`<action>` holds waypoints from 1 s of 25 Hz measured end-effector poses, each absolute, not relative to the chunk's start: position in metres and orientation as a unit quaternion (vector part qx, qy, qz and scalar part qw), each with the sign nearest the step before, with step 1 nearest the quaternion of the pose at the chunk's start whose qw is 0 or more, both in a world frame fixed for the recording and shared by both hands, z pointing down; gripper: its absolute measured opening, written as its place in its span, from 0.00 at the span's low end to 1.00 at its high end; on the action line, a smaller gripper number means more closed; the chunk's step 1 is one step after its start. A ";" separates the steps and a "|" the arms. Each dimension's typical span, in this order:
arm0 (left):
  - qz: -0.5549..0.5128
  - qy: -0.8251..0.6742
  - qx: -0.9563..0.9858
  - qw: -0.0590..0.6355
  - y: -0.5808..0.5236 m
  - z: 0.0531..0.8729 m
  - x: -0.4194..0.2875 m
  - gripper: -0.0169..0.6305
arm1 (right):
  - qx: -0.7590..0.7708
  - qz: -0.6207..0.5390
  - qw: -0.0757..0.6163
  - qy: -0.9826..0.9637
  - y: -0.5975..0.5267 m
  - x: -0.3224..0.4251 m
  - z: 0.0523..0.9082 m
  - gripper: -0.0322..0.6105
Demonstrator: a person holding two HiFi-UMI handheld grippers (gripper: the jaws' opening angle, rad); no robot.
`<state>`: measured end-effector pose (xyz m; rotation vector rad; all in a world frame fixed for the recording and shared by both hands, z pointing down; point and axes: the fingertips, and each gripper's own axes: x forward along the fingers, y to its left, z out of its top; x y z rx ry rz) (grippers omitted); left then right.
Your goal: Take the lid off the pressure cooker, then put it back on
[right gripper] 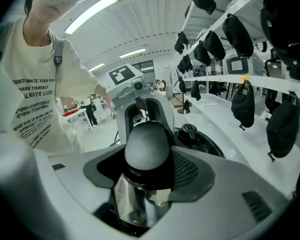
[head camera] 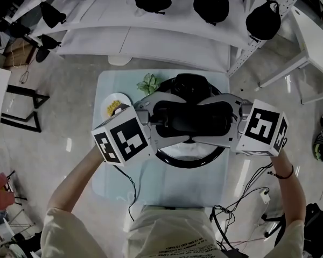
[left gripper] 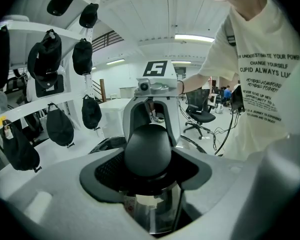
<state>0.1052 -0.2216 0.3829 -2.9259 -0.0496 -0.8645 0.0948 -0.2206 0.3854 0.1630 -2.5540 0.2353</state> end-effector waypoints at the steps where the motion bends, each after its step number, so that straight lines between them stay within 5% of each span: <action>1: -0.283 -0.017 -0.958 0.045 -0.222 0.381 0.105 0.47 | 0.061 0.088 0.280 -0.954 -0.221 0.095 0.384 0.48; 25: -0.290 0.020 -0.954 0.068 -0.190 0.347 0.096 0.47 | 0.037 0.051 0.277 -0.959 -0.188 0.084 0.350 0.48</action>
